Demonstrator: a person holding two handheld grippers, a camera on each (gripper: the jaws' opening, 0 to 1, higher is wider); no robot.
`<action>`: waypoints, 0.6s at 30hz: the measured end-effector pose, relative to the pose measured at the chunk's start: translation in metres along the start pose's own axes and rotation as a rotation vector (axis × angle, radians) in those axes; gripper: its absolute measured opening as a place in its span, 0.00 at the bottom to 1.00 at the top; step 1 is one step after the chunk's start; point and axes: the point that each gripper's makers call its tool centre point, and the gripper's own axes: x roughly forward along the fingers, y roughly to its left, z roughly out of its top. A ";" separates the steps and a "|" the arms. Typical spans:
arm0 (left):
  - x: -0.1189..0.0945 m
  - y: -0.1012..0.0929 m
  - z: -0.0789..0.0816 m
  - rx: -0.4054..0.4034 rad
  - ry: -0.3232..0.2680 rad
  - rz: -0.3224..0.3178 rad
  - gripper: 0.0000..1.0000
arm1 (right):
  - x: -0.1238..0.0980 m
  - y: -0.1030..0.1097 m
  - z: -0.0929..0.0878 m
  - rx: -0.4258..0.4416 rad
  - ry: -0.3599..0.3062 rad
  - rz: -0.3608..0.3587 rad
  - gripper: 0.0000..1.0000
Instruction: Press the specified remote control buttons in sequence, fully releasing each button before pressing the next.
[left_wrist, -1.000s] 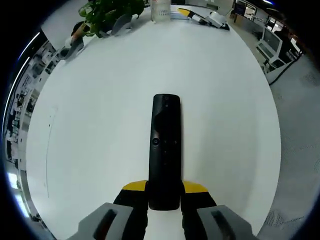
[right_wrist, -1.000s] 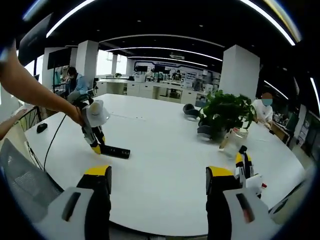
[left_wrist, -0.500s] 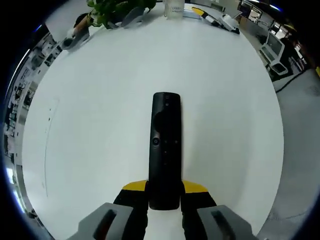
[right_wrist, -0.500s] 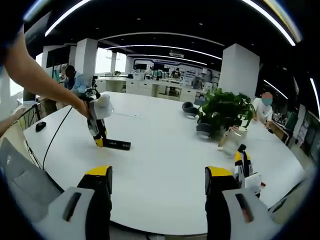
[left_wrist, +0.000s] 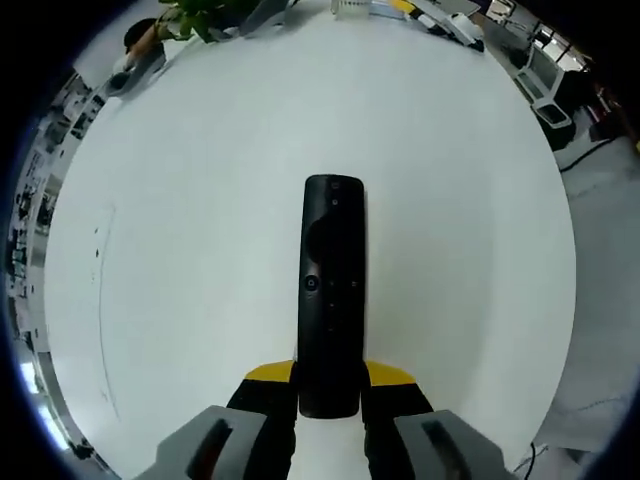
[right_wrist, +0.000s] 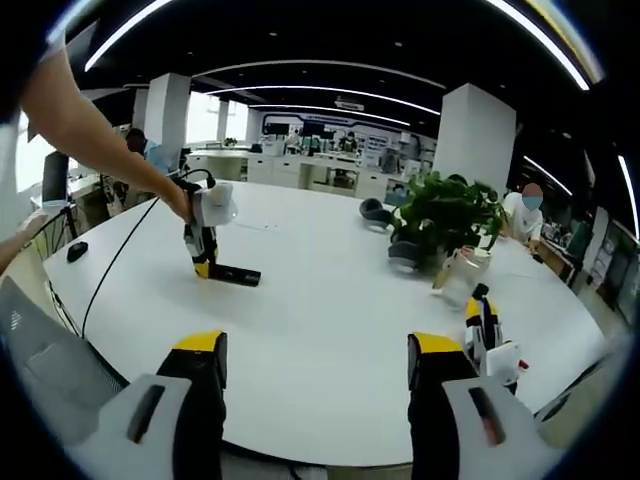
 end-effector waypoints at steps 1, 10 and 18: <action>0.000 0.003 0.000 0.000 0.003 0.001 0.24 | 0.000 0.000 0.000 0.001 0.000 0.000 0.76; -0.001 0.028 0.001 -0.001 0.036 0.001 0.24 | 0.000 -0.001 -0.003 0.005 0.013 -0.005 0.75; 0.000 0.048 0.001 0.022 0.085 -0.006 0.24 | 0.001 0.001 -0.005 0.002 0.026 0.005 0.74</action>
